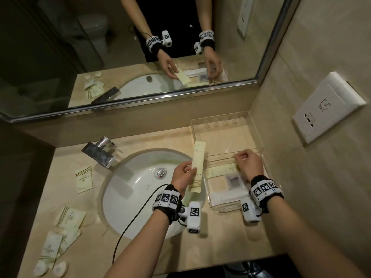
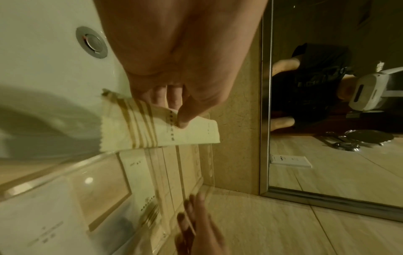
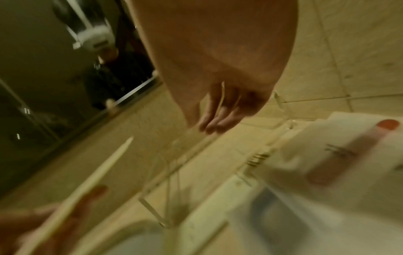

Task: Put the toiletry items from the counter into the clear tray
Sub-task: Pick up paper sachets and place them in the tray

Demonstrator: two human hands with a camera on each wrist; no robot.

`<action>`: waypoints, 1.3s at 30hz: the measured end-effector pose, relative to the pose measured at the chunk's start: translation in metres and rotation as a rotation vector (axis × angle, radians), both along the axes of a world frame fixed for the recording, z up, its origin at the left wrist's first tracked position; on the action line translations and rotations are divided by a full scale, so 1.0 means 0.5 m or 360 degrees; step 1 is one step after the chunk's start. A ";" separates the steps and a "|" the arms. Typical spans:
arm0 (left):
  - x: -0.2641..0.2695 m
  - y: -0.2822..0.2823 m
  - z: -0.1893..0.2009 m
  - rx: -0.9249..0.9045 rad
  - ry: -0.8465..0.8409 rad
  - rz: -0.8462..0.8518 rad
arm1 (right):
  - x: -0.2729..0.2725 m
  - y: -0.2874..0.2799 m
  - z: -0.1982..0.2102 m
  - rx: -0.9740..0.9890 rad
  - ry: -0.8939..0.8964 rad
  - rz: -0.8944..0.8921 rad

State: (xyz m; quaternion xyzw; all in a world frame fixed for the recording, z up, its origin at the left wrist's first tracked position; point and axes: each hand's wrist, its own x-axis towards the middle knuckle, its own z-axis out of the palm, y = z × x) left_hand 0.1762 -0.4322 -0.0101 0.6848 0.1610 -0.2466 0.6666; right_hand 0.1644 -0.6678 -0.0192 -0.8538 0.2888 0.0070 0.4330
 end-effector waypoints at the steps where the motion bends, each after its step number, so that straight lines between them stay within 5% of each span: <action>1: 0.001 -0.007 0.003 -0.0034 -0.0018 -0.0027 | 0.003 0.012 0.020 0.0224 -0.0038 0.0050; 5: 0.002 -0.050 0.020 -0.0126 -0.0044 -0.0107 | 0.007 0.050 0.086 0.0897 0.0060 0.0320; 12: 0.005 -0.099 0.040 -0.0222 -0.0020 -0.0102 | -0.012 0.041 0.090 0.0875 0.0001 0.0326; 16: 0.005 -0.110 0.050 -0.0318 0.0029 0.0020 | -0.029 0.021 0.101 0.0750 0.0214 0.0476; 21: 0.002 -0.105 0.045 -0.0365 0.0158 0.0088 | -0.049 0.001 0.105 0.1106 0.0072 0.0106; 25: -0.003 -0.091 0.012 0.0063 0.0048 0.0210 | -0.049 -0.038 0.075 0.0739 0.0019 -0.0210; 28: -0.011 -0.082 0.003 0.0496 -0.0285 0.0000 | -0.042 -0.060 0.036 0.0692 0.0171 -0.0309; 31: -0.021 -0.084 -0.003 0.0634 -0.0541 -0.0303 | -0.030 -0.074 -0.002 0.0700 0.0355 -0.0334; 39: -0.029 -0.092 -0.040 0.0995 -0.0648 -0.0856 | -0.002 -0.047 -0.030 -0.0211 0.0645 0.0081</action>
